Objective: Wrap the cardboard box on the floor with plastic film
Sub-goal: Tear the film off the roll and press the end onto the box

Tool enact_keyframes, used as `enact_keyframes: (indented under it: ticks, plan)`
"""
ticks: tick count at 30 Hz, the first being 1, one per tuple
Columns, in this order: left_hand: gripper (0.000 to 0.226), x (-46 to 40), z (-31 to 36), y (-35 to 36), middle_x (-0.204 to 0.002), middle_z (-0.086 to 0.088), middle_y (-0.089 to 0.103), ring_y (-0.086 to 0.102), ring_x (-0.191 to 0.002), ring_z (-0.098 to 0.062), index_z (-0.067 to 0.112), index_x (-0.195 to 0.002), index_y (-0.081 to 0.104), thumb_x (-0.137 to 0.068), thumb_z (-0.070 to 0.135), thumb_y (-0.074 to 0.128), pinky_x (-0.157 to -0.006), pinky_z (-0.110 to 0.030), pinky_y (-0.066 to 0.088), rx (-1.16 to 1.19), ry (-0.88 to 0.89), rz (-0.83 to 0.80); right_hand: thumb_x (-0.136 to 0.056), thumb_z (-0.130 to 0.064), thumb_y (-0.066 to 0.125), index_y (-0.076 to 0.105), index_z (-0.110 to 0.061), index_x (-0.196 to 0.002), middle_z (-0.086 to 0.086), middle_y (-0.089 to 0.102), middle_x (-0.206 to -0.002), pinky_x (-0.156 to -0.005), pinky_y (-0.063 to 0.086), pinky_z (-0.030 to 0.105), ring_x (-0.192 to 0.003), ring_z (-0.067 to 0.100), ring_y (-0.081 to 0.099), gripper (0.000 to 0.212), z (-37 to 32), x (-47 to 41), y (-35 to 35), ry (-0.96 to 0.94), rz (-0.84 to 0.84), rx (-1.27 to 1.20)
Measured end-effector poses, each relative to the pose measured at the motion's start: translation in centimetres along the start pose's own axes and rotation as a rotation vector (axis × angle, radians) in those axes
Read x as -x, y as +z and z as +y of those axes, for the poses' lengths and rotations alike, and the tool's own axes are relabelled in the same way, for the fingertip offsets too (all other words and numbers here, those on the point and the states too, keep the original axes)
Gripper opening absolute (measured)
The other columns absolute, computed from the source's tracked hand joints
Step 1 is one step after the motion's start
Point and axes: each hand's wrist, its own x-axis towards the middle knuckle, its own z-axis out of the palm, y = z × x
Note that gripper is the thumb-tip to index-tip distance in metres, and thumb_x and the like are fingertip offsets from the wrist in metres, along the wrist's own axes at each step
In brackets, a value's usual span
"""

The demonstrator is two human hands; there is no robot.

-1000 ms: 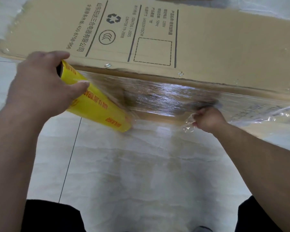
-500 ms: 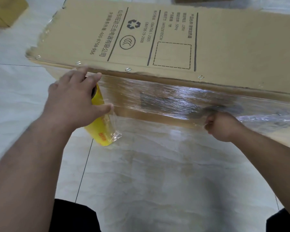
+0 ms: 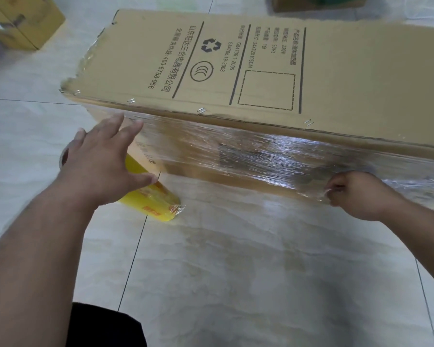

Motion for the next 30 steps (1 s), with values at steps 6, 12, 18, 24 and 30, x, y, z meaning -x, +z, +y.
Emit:
enact_keyframes:
  ticks: [6, 12, 18, 24, 30]
  plan:
    - [0.096, -0.6, 1.3, 0.0, -0.172, 0.009, 0.025, 0.02, -0.158, -0.01, 0.039, -0.16, 0.036, -0.076, 0.086, 0.039, -0.13, -0.047, 0.007, 0.222, 0.034, 0.096, -0.1, -0.015, 0.068, 0.08, -0.014, -0.092, 0.008, 0.08, -0.086, -0.086, 0.059, 0.04, -0.089, 0.032, 0.072, 0.015, -0.1, -0.1, 0.1, -0.04, 0.008, 0.045]
    - [0.059, -0.8, 2.6, -0.2, -0.145, 0.005, 0.061, 0.054, -0.134, -0.017, 0.041, -0.141, 0.061, -0.091, 0.066, 0.045, -0.119, -0.045, 0.038, 0.685, -0.113, 0.23, -0.1, -0.014, 0.069, 0.079, -0.015, -0.087, 0.006, 0.078, -0.081, -0.08, 0.057, 0.04, -0.083, 0.029, 0.07, 0.017, 0.2, 0.3, 0.0, -0.069, 0.001, 0.048]
    - [0.045, -0.9, 2.6, -0.6, -0.127, -0.009, 0.069, 0.062, -0.124, -0.029, 0.035, -0.134, 0.067, -0.1, 0.057, 0.049, -0.11, -0.045, 0.049, 0.897, -0.195, 0.454, -0.098, -0.012, 0.069, 0.079, -0.021, -0.086, -0.001, 0.079, -0.079, -0.081, 0.059, 0.04, -0.083, 0.025, 0.073, 0.018, 0.1, 0.6, -0.4, -0.039, 0.017, -0.013]
    - [0.047, -1.8, 5.5, 0.1, -0.139, 0.006, 0.062, 0.054, -0.126, -0.002, 0.025, -0.141, 0.06, -0.103, 0.051, 0.054, -0.11, -0.023, 0.04, 0.706, -0.007, 0.579, -0.099, -0.014, 0.067, 0.079, -0.007, -0.091, 0.012, 0.078, -0.087, -0.083, 0.059, 0.041, -0.087, 0.032, 0.071, 0.016, 0.0, 0.8, -0.6, -0.057, 0.029, 0.013]
    - [0.045, -2.7, 7.4, 0.9, -0.133, -0.001, 0.065, 0.057, -0.117, -0.006, 0.016, -0.137, 0.061, -0.104, 0.046, 0.056, -0.105, -0.028, 0.045, 0.714, 0.025, 0.684, -0.101, -0.016, 0.066, 0.078, -0.01, -0.087, 0.01, 0.077, -0.086, -0.08, 0.056, 0.039, -0.084, 0.031, 0.069, 0.02, 0.1, 1.4, -1.0, -0.061, 0.02, 0.0]
